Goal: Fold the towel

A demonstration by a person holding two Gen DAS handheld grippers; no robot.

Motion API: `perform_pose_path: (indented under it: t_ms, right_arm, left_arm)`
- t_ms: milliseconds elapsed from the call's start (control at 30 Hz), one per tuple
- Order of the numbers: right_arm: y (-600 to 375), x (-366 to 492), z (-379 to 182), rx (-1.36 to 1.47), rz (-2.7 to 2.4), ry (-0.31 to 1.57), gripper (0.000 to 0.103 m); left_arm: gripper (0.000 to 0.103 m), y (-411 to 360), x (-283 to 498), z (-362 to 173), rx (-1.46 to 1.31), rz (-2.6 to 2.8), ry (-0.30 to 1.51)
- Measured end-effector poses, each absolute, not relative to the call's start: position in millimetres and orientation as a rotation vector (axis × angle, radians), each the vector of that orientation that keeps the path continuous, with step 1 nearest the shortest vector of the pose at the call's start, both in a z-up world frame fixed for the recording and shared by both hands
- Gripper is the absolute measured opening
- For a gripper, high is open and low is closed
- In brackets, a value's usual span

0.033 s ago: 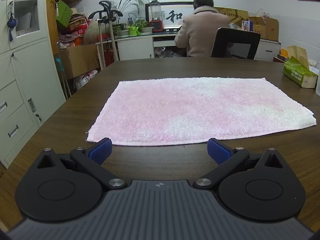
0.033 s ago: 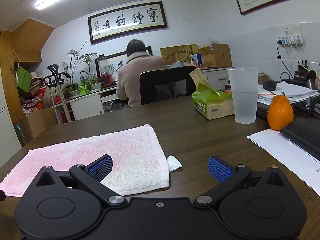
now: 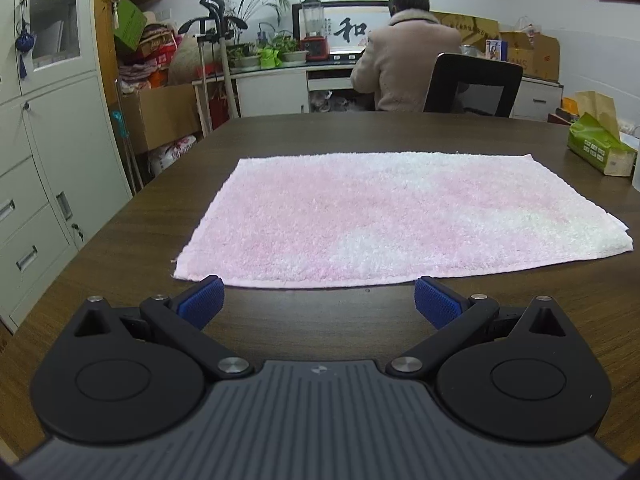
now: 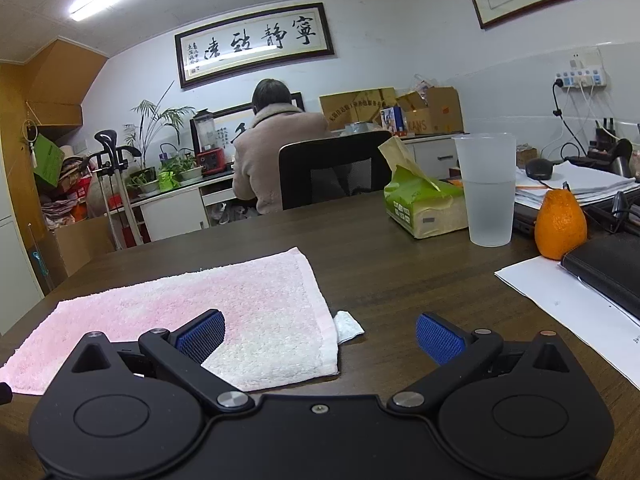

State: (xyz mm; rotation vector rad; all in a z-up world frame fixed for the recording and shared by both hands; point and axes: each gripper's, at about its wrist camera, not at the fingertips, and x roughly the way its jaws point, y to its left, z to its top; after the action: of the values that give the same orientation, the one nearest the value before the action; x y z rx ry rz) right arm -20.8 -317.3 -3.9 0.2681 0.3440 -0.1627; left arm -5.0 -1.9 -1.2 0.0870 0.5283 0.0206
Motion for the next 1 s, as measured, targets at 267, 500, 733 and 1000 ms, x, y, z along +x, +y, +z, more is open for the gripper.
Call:
perform_pose_path:
  t_ms: [267,500,733,1000]
  right_arm:
    - [-308.5,-24.5,-0.5,0.217,-0.163,0.325,0.102]
    - [-306.6,-24.0,-0.7,0.197,-0.168,0.326,0.102]
    - [-304.4,-23.9,-1.9,0.181,-0.169,0.325,0.102]
    - [-305.8,-25.7,-1.8,0.199,-0.162,0.334,0.102]
  left_arm:
    - [0.103,-8.9,-28.5,-7.7,0.096,0.006,0.500]
    - [0.103,27.8,-27.2,-3.8,-0.031,-0.030,0.538]
    - [0.103,40.8,-26.2,-3.2,-0.052,-0.028,0.526]
    - [0.103,56.8,-17.4,-6.0,-0.059,0.002,0.535]
